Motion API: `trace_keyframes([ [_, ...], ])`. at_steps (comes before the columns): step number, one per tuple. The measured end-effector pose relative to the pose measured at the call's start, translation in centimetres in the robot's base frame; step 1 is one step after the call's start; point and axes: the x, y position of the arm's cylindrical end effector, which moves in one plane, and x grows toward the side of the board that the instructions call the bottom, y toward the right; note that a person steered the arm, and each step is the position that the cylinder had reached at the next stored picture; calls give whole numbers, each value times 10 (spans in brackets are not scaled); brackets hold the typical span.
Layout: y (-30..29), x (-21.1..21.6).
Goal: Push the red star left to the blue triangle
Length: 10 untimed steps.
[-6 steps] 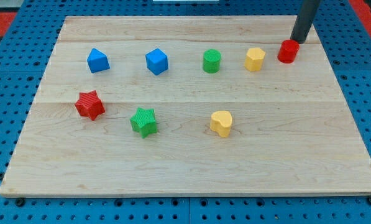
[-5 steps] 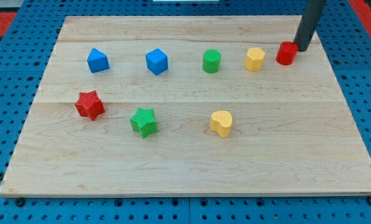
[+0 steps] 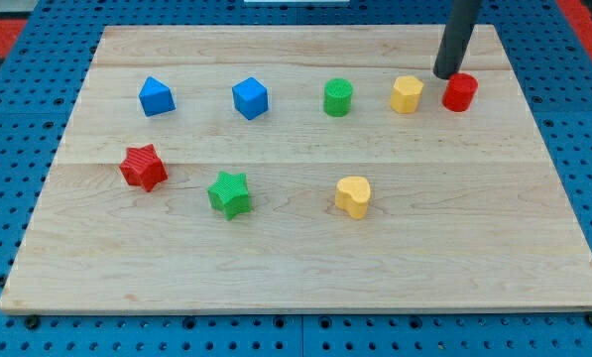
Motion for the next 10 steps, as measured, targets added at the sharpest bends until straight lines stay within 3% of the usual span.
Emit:
trace_keyframes([
  [1, 12, -15],
  [2, 25, 12],
  [3, 29, 6],
  [4, 89, 27],
  [5, 101, 130],
  [6, 92, 223],
  [7, 47, 261],
  [8, -23, 225],
  [9, -40, 264],
  [10, -70, 254],
])
